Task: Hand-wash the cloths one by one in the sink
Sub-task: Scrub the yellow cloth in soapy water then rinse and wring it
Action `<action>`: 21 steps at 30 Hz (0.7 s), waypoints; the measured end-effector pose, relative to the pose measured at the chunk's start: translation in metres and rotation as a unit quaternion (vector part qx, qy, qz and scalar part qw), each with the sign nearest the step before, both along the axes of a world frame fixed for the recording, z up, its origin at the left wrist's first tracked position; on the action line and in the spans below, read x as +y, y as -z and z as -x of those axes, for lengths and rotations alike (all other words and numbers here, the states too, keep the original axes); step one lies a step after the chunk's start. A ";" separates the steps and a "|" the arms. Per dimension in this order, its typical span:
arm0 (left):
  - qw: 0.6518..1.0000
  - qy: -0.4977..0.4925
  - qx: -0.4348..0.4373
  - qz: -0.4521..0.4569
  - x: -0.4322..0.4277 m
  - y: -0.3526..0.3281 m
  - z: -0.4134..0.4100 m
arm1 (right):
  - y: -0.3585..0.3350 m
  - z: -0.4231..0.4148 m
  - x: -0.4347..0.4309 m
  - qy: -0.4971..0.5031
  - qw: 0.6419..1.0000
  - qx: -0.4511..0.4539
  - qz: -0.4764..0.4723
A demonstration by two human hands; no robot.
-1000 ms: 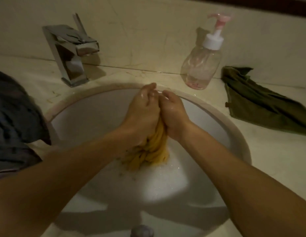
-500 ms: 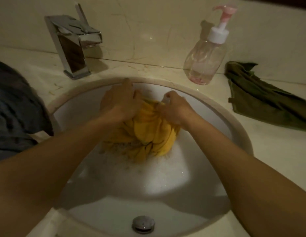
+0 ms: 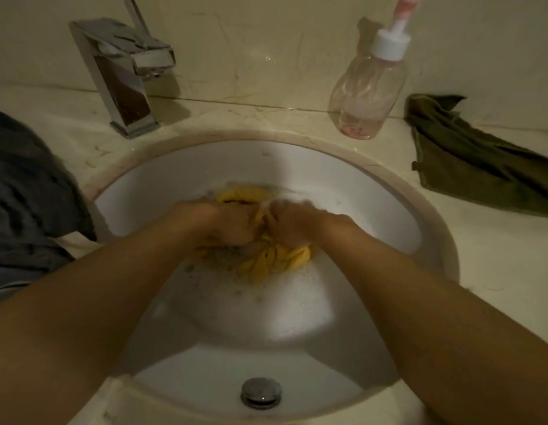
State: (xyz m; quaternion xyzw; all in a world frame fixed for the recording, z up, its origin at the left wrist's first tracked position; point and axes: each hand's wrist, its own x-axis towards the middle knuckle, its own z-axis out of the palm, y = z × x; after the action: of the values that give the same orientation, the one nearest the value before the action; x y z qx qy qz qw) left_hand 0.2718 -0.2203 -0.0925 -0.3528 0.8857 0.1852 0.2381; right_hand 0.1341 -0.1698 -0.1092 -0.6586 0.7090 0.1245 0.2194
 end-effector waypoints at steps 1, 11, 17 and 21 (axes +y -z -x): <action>1.000 0.015 -0.023 -0.006 -0.002 -0.002 0.000 | 0.000 -0.003 0.000 -0.002 1.000 -0.023 0.014; 0.949 -0.184 0.251 -0.039 -0.012 -0.014 0.003 | -0.020 0.020 -0.002 0.163 0.919 -0.327 0.144; 0.776 -0.419 0.451 -0.136 -0.018 -0.024 0.013 | -0.035 0.012 -0.005 0.145 0.850 -0.360 0.356; 0.659 -0.482 0.518 -0.255 -0.014 -0.034 0.009 | -0.040 0.012 0.008 0.125 0.846 -0.459 0.242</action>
State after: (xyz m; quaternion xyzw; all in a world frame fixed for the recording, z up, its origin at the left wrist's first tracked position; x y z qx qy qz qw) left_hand 0.2624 -0.2344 -0.0589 -0.5028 0.4902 0.6451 -0.3012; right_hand 0.1225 -0.1618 -0.0691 -0.5783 0.6114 -0.3961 0.3673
